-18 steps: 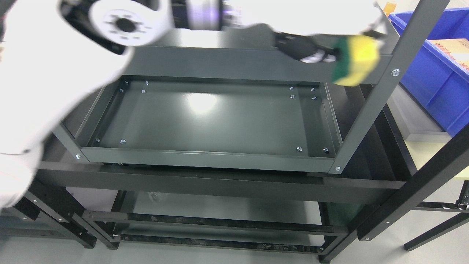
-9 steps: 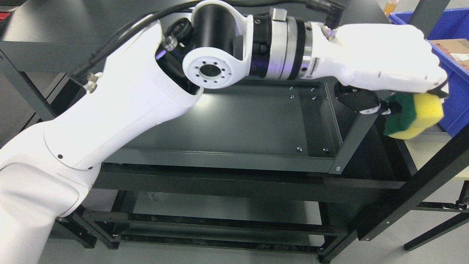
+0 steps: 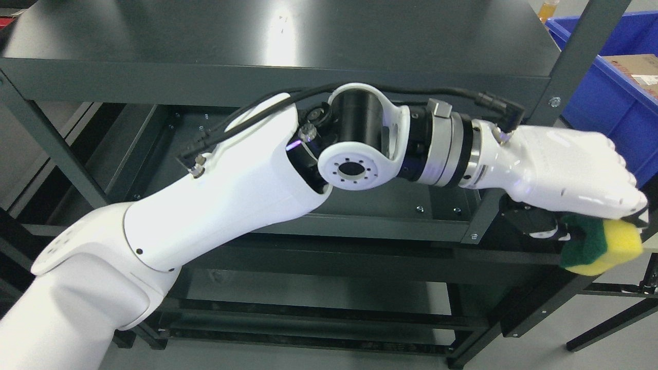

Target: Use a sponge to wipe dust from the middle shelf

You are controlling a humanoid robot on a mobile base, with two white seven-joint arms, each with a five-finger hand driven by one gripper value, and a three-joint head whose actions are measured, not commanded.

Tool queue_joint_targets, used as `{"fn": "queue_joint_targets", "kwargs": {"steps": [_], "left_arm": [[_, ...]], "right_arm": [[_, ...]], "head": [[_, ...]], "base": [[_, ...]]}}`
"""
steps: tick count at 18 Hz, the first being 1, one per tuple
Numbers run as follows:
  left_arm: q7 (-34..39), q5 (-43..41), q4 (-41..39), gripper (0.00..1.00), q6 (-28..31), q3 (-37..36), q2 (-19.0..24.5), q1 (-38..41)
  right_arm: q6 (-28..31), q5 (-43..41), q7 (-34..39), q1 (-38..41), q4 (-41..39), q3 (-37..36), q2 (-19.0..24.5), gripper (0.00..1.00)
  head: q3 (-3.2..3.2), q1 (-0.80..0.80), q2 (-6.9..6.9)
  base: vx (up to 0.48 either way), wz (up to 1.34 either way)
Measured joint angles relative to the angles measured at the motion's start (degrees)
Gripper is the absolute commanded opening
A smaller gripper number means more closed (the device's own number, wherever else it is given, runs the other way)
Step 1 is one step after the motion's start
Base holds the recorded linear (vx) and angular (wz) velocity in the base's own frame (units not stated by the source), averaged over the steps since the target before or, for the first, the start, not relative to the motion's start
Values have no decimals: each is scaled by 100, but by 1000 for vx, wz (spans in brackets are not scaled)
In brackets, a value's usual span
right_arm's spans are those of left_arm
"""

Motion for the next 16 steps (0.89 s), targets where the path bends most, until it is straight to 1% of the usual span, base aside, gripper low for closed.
{"fn": "queue_joint_targets", "kwargs": {"steps": [5, 9, 13, 16], "left_arm": [[-2, -18, -40, 2, 16, -100, 10, 797], [15, -25, -84, 2, 2, 48, 37, 1929], [100, -10, -127, 2, 26, 619, -9, 3375], [281, 120, -148, 2, 124, 1308, -88, 4284]], "right_arm": [[0, 0, 0, 0, 0, 0, 0, 100], [0, 0, -1, 0, 0, 0, 0, 100], [0, 0, -1, 0, 0, 0, 0, 100], [-1, 0, -1, 0, 0, 0, 0, 100]], "head": [[0, 0, 0], [0, 0, 0], [0, 0, 0], [0, 0, 0]], "base": [[0, 0], [0, 0], [0, 0], [0, 0]]}}
